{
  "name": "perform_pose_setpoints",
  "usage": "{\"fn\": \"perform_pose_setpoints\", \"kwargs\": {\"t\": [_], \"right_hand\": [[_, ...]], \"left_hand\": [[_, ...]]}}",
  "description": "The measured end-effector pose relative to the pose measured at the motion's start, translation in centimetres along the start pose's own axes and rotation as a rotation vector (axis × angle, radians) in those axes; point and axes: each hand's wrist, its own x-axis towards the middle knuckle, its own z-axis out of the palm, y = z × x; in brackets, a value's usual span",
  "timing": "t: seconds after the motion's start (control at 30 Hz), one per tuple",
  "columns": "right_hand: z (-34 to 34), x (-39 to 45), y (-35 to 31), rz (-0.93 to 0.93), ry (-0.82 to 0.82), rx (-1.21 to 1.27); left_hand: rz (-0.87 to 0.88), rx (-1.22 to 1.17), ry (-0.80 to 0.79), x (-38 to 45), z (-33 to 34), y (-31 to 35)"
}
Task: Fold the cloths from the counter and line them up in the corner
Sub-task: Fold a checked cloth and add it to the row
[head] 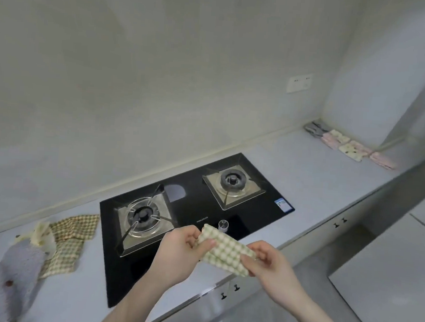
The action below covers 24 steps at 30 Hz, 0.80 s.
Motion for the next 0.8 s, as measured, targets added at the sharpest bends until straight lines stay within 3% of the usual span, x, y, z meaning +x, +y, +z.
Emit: {"fn": "perform_pose_setpoints", "kwargs": {"t": [0.4,0.53,0.8], "right_hand": [[-28.2,7.0,0.3,0.05,0.121,-0.033],[-32.1,10.4,-0.1,0.1,0.086,-0.037],[-35.4,15.6,0.5,0.146,0.192,0.006]], "left_hand": [[0.035,-0.05,-0.123,12.9,20.0,17.9],[0.022,-0.012,-0.089,16.9,22.6,20.0],[0.023,0.055,-0.135,25.2,26.0,21.2]]}}
